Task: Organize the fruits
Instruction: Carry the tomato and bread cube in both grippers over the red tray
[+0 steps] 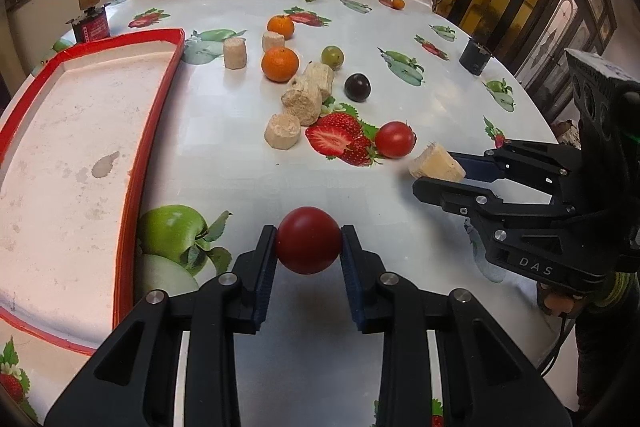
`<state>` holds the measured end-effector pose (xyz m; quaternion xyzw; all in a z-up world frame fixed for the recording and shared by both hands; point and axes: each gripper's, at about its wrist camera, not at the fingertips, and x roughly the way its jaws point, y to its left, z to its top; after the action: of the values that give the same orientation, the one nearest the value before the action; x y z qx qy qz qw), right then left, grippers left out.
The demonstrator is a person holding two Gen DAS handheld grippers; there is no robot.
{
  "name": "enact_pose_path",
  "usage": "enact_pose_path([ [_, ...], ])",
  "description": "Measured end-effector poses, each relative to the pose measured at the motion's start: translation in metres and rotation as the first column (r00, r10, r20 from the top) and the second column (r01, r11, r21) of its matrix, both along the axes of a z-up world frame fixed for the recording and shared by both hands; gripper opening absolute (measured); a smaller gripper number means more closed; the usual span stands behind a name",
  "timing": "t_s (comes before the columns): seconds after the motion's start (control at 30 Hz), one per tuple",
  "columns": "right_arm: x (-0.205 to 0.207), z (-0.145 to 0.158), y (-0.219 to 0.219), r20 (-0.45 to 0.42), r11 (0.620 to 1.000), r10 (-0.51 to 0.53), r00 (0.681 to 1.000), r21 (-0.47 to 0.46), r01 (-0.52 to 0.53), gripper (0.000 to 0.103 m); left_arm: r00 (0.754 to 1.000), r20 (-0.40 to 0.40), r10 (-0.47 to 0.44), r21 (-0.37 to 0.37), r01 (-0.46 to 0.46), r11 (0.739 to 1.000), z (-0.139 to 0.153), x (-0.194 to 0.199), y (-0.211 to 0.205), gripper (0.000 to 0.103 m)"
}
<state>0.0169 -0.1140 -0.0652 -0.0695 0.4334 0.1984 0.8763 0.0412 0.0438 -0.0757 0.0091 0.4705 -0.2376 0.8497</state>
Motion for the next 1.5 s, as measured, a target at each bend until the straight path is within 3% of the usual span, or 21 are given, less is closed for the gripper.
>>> enact_pose_path([
  [0.7, -0.006, 0.035, 0.038, 0.059, 0.998, 0.056, 0.997, 0.038, -0.058, 0.029, 0.989, 0.102, 0.108, 0.004, -0.109, 0.994, 0.04, -0.003, 0.046, 0.029],
  [1.5, 0.021, 0.057, 0.144, 0.079, 0.967, 0.23, 0.97, 0.089, -0.237, 0.029, 0.949, 0.121, 0.293, 0.009, -0.296, 0.955, 0.042, 0.027, 0.145, 0.029],
])
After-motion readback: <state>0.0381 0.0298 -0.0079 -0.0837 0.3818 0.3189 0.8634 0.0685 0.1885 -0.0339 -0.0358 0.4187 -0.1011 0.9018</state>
